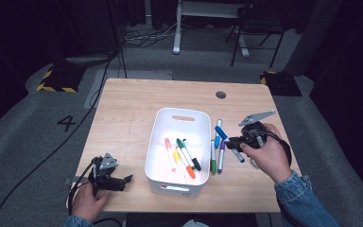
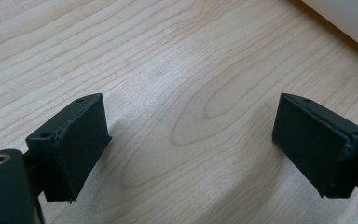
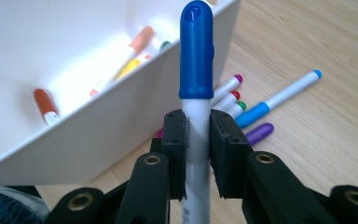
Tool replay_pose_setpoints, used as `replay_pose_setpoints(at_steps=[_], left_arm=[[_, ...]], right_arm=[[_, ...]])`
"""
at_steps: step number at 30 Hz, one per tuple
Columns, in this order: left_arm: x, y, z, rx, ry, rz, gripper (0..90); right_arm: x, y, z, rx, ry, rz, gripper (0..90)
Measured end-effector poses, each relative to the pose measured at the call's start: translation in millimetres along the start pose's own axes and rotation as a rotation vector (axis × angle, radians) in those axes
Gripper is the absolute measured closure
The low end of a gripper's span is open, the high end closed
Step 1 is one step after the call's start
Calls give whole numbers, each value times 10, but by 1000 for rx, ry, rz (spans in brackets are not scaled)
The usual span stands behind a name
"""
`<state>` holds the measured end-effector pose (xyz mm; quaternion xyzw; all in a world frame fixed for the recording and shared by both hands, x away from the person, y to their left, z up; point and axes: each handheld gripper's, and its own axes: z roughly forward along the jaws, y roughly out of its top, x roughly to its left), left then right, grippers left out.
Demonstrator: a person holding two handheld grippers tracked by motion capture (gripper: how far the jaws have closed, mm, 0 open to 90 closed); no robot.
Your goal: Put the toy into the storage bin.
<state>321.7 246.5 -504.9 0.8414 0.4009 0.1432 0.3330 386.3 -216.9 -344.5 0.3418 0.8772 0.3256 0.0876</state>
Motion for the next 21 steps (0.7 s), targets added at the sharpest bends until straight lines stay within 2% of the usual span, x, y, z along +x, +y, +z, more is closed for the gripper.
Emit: replay_pose_setpoints(at_steps=[12, 21], left_arm=[[1, -1, -2, 0, -1, 2, 107], [1, -1, -1, 0, -1, 1, 107]], right_arm=[[259, 370, 83, -21, 58, -71, 771], [413, 548, 124, -35, 90, -101, 771]])
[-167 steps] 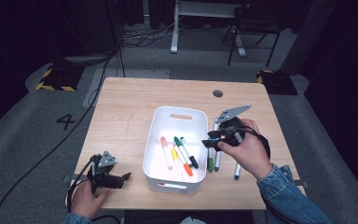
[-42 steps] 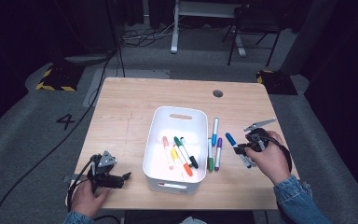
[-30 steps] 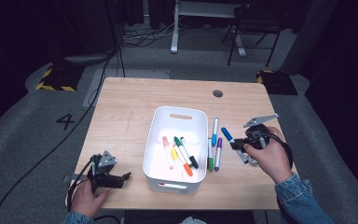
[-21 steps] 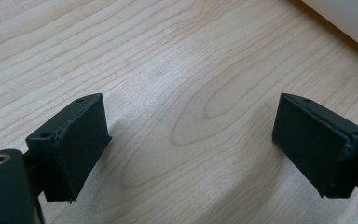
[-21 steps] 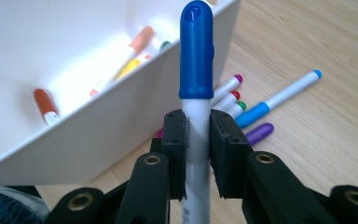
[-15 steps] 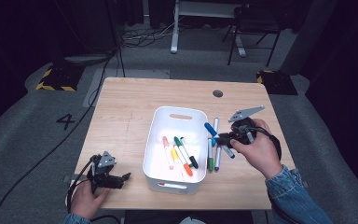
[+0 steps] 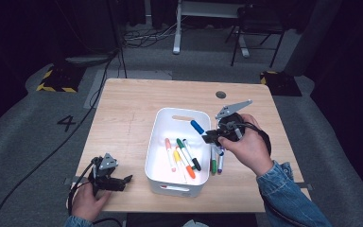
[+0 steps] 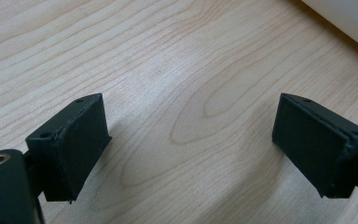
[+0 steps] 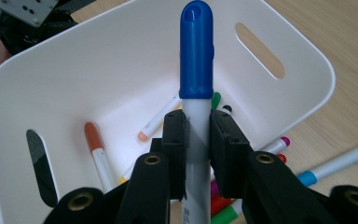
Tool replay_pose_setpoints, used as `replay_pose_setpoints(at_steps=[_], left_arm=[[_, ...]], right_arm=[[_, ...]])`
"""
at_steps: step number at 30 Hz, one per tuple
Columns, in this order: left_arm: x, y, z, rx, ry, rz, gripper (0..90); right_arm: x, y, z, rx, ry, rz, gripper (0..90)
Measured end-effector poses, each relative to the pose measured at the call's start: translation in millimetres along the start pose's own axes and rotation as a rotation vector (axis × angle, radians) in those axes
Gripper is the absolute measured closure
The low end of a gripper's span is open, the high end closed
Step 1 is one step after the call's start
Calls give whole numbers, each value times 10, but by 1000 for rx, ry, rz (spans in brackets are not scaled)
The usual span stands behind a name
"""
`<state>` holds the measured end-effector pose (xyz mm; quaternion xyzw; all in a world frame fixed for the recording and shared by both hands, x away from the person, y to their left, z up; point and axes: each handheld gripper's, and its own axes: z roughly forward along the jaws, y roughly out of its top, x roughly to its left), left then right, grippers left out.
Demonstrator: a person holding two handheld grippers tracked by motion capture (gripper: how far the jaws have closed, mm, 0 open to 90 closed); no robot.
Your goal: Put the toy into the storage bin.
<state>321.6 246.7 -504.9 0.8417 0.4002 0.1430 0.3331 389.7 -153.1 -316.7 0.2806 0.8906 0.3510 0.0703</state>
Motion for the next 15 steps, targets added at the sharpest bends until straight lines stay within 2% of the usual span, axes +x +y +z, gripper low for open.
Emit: replay_pose_setpoints(at_steps=[3, 15], left_arm=[[0, 0, 0, 0, 0, 0, 107], [0, 0, 0, 0, 0, 0, 107]], right_arm=[[45, 58, 34, -9, 23, -11, 771], [180, 175, 217, -13, 64, -34, 770]])
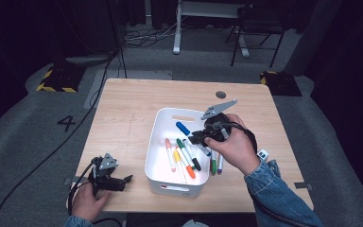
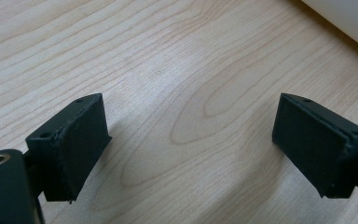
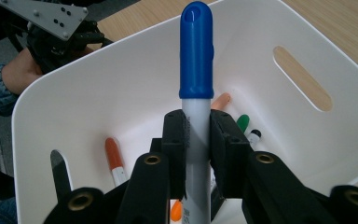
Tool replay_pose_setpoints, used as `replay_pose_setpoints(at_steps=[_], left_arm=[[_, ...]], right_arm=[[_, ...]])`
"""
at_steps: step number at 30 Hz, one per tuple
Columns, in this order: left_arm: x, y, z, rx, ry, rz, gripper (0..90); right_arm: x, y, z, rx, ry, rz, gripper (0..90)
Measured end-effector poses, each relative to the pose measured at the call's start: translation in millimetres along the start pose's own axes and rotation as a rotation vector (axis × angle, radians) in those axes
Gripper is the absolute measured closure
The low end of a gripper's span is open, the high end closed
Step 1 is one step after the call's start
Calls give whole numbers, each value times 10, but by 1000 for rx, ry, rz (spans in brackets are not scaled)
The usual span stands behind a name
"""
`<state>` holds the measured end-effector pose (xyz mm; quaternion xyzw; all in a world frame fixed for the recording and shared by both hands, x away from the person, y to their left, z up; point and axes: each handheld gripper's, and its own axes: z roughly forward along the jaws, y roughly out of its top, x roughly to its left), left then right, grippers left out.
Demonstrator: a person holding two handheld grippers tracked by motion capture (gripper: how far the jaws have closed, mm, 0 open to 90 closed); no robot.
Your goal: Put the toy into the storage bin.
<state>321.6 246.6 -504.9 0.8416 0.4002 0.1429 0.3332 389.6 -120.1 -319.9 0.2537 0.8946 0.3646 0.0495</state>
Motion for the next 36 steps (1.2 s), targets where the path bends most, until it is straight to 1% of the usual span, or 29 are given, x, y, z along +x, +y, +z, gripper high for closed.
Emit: replay_pose_setpoints(at_steps=[3, 6, 7, 10, 12, 13, 14, 16, 19, 20, 21, 22, 25, 27, 32, 33, 36], left_arm=[[0, 0, -1, 0, 1, 1, 107], [0, 0, 0, 0, 0, 0, 107], [0, 0, 0, 0, 0, 0, 107], [0, 0, 0, 0, 0, 0, 107], [0, 0, 0, 0, 0, 0, 107], [0, 0, 0, 0, 0, 1, 107], [0, 0, 0, 0, 1, 0, 107], [0, 0, -1, 0, 1, 1, 107], [0, 0, -1, 0, 1, 0, 107], [0, 0, 0, 0, 0, 0, 107], [0, 0, 0, 0, 1, 0, 107], [0, 0, 0, 0, 0, -1, 107], [0, 0, 0, 0, 1, 0, 107], [0, 0, 0, 0, 0, 0, 107], [0, 0, 0, 0, 0, 0, 107], [0, 0, 0, 0, 0, 0, 107], [0, 0, 0, 0, 0, 0, 107]], right_arm=[[13, 3, 50, 13, 2, -32, 771], [26, -11, 106, 35, -5, -37, 771], [28, -16, 127, 40, -2, -42, 771], [40, -28, 182, 64, -20, -63, 771], [52, -35, 216, 81, -19, -69, 771], [59, -38, 238, 90, -27, -77, 771], [63, -40, 253, 91, -26, -82, 771], [79, -47, 288, 110, -33, -87, 771], [93, -61, 355, 128, -36, -117, 771], [86, -66, 386, 126, -35, -138, 771], [94, -74, 407, 137, -35, -139, 771], [97, -81, 436, 144, -36, -149, 771], [115, -103, 494, 171, -35, -142, 771], [119, -116, 539, 180, -35, -155, 771], [152, -136, 603, 211, -40, -156, 771], [165, -144, 634, 219, -47, -167, 771], [184, -150, 672, 241, -54, -174, 771]])
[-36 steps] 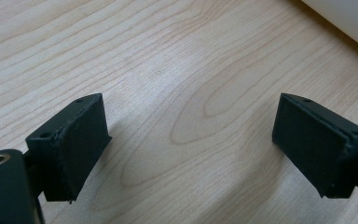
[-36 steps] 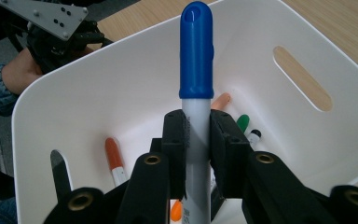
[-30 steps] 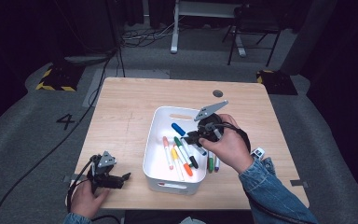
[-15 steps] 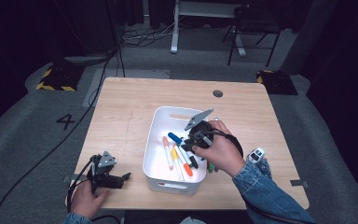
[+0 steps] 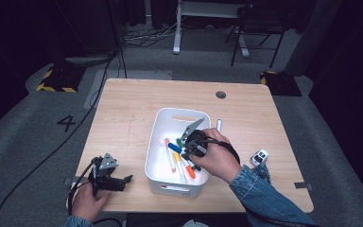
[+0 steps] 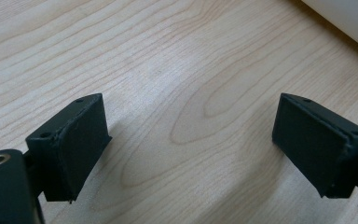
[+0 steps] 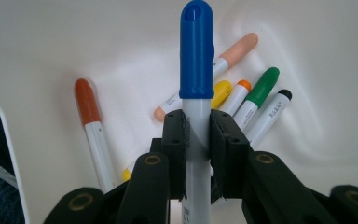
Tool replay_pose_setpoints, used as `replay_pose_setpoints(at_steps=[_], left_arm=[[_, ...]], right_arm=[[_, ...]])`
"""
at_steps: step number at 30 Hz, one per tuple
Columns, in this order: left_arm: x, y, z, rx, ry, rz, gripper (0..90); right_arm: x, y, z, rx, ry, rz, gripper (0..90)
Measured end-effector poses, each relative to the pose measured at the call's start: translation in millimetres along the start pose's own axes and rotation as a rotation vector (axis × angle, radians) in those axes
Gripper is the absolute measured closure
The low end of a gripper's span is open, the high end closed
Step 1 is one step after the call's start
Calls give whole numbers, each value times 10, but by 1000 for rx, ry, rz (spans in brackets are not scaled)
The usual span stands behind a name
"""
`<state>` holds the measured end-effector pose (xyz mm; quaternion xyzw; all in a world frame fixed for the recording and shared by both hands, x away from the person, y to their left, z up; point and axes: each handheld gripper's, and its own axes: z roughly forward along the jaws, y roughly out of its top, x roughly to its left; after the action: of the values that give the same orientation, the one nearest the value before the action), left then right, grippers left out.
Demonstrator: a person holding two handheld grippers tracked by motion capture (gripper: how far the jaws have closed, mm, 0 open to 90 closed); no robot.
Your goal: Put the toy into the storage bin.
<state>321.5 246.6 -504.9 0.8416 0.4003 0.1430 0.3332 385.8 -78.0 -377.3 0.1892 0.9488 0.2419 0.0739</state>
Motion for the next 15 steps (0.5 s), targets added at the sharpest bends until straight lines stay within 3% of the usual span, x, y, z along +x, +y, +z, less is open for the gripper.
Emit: replay_pose_setpoints(at_steps=[8, 9, 11, 15], left_arm=[[0, 0, 0, 0, 0, 0, 107], [0, 0, 0, 0, 0, 0, 107], [0, 0, 0, 0, 0, 0, 107], [0, 0, 0, 0, 0, 0, 107]], right_arm=[[55, 2, 89, 40, -4, -15, 768], [51, -1, 103, 31, -4, -20, 758], [54, -5, 108, -8, 9, -5, 643], [78, 3, -19, -84, 6, 30, 583]])
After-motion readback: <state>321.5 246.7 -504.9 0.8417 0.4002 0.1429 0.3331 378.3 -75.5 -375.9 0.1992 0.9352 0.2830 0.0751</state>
